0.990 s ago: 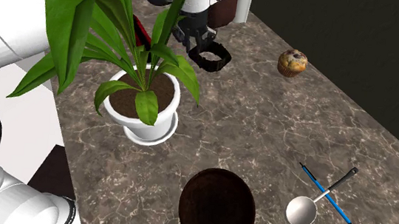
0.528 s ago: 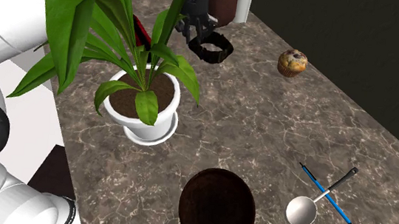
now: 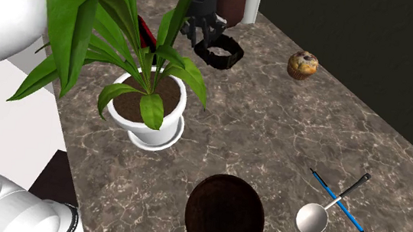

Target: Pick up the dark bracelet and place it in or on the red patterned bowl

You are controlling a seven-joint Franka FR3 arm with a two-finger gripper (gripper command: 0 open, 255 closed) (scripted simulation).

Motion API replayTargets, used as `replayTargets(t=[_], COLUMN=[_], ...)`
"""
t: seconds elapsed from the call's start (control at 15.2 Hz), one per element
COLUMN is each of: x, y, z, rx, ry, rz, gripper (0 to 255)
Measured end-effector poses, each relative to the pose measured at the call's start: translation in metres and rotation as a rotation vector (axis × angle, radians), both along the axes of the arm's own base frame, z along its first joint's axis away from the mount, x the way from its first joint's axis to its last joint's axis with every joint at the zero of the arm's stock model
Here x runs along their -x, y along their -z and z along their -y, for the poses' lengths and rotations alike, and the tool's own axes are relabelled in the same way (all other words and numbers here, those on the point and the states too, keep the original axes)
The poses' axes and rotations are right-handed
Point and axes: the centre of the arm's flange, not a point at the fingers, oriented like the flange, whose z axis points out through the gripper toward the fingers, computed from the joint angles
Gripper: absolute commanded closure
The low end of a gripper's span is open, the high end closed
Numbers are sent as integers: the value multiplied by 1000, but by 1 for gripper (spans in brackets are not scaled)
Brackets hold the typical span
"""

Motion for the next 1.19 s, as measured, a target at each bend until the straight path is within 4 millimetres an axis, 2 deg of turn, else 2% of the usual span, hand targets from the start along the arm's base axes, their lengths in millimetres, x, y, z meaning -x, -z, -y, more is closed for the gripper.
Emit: replayTargets(t=[0.07,0.33,1.19], x=[17,62,227], y=[0,-2,-10], z=[5,21,69], rx=[0,0,0], ry=[0,1,0], rz=[0,0,0], gripper=[255,255,255])
